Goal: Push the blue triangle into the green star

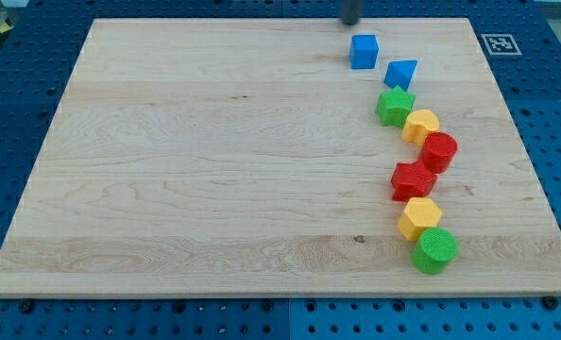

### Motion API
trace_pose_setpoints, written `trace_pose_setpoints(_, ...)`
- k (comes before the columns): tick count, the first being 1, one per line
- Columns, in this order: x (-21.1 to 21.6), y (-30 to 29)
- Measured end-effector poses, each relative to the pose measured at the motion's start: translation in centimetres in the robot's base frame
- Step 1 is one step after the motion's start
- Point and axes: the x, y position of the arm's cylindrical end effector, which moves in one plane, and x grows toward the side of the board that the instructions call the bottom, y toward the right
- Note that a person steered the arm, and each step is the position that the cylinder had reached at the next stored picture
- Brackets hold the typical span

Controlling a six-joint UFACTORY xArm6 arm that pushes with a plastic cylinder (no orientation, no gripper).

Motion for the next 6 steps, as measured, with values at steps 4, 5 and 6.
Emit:
trace_pose_setpoints(4, 22.0, 4.2)
trace_pose_setpoints(5, 22.0, 5.1)
trace_pose_setpoints(6, 22.0, 11.7)
